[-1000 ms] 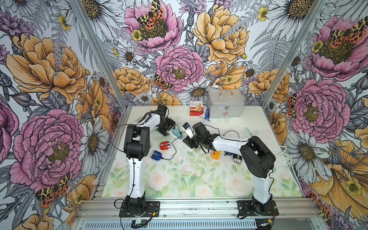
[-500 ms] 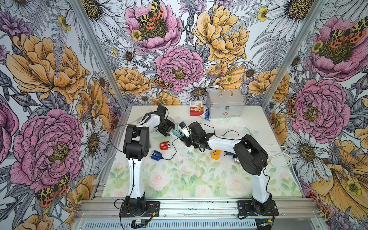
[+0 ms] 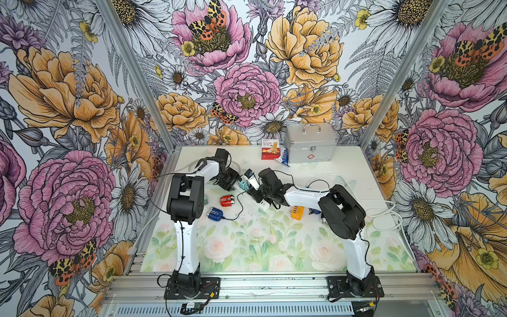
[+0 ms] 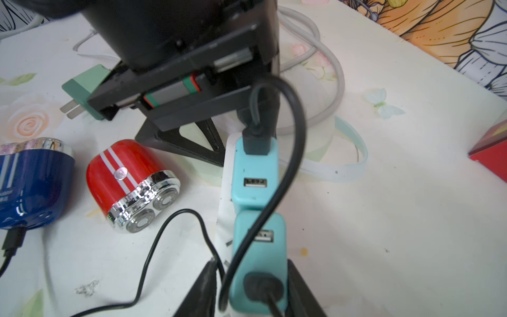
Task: Unplug the electric shaver
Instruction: Remove the plug from the socket.
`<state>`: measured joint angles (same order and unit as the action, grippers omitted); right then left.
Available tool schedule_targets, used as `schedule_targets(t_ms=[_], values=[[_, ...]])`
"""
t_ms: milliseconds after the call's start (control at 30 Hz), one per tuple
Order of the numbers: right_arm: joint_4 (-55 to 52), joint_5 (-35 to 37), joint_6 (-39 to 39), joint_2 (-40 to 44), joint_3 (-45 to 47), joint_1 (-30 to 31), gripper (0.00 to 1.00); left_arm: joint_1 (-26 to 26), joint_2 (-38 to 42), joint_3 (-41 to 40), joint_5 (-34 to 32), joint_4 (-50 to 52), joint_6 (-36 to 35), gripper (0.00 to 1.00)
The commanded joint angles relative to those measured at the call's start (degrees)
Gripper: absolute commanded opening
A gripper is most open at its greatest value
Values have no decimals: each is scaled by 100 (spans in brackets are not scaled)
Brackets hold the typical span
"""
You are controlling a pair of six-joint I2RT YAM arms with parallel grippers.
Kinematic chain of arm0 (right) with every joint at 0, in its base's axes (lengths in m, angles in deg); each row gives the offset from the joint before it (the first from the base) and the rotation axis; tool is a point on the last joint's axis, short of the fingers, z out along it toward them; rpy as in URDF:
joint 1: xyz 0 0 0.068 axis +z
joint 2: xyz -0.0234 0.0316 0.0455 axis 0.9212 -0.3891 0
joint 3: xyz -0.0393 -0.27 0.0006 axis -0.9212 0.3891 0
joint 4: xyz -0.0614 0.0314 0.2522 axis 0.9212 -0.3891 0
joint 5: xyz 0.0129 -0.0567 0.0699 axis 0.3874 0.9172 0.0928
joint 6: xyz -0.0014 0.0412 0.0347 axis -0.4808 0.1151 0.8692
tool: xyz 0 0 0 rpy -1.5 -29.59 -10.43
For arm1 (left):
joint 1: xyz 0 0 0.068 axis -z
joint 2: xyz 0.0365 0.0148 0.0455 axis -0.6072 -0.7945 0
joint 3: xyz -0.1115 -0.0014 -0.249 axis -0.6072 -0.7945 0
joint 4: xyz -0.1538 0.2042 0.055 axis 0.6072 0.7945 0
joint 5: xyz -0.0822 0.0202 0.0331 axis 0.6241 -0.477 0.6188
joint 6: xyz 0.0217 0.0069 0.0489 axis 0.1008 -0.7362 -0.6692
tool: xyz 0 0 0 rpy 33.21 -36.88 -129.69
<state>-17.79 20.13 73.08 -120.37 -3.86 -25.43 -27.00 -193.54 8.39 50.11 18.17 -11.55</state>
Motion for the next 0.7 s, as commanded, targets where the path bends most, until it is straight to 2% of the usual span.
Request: schedule_targets(t_ms=[0, 367, 667], values=[[21, -221, -210, -32, -146, 34, 39, 76, 260, -68, 90, 202, 77, 52], [-178, -603, -218, -59, -298, 34, 30, 97, 25, -76, 206, 202, 61, 50], [-266, -480, -3, 56, -370, 34, 19, 103, -97, -49, 149, 193, 52, 44]])
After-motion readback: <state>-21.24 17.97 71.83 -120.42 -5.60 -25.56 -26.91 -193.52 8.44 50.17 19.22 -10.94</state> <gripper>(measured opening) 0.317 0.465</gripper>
